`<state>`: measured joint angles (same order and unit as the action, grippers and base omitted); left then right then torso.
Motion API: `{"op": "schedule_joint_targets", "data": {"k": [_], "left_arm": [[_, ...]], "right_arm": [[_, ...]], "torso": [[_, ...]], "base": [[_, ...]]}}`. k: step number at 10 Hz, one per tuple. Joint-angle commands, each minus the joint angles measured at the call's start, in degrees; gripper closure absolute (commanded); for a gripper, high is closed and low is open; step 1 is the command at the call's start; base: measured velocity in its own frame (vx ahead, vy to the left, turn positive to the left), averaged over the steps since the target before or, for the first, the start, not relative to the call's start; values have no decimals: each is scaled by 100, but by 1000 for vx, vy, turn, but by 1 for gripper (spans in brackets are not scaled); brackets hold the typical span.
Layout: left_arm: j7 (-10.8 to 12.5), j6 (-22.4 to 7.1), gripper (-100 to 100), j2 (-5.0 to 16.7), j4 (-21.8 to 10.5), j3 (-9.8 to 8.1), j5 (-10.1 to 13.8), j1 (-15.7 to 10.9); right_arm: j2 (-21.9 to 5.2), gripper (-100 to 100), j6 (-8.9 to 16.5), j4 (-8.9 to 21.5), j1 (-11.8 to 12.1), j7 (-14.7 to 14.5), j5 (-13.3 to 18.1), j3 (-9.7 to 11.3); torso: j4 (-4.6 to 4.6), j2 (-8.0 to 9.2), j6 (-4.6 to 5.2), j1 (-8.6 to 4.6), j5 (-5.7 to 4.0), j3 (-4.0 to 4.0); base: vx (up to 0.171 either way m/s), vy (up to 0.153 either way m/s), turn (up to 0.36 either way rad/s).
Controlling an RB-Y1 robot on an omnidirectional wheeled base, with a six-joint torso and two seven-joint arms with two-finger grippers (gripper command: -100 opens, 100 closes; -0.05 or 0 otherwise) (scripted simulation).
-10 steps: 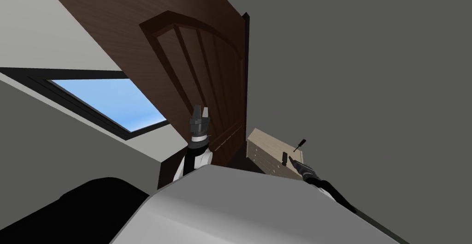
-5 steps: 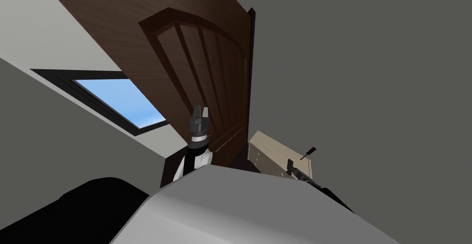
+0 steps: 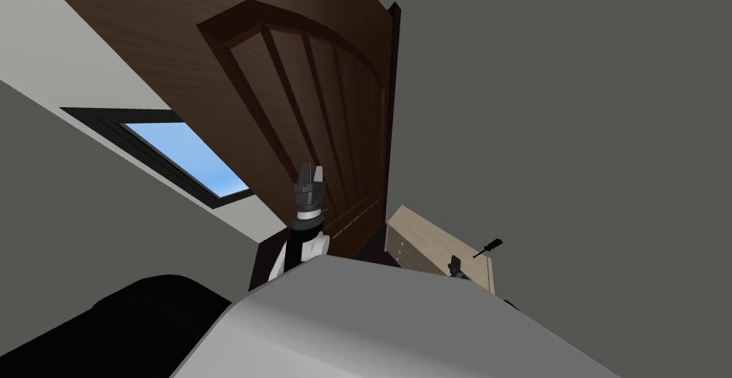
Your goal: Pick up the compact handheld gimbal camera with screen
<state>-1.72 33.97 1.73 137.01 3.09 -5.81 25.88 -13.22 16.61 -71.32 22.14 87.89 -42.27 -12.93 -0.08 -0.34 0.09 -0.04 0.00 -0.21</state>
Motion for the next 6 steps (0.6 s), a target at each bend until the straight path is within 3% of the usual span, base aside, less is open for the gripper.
{"op": "schedule_joint_targets", "data": {"k": [1,3,4,5,6], "left_arm": [[0,0,0,0,0,0,0,0],[0,0,0,0,0,0,0,0],[0,0,0,0,0,0,0,-1],[0,0,0,0,0,0,0,-1],[0,0,0,0,0,0,0,-1]], "right_arm": [[-5,-100,188,102,16,141,-64,-17],[42,-100,240,63,30,169,0,-53],[45,0,259,72,27,186,0,-54],[127,-100,224,240,-146,104,67,-80],[209,-100,192,409,-319,24,135,-106]], "torso": [[0,0,0,0,0,0],[1,1,-1,6,1,1],[3,18,0,12,3,10],[5,25,0,12,3,14],[6,28,0,10,2,16]], "base": [[65,-16,49],[42,-3,22],[0,0,0],[-7,-7,-44],[-14,-16,-82]]}}
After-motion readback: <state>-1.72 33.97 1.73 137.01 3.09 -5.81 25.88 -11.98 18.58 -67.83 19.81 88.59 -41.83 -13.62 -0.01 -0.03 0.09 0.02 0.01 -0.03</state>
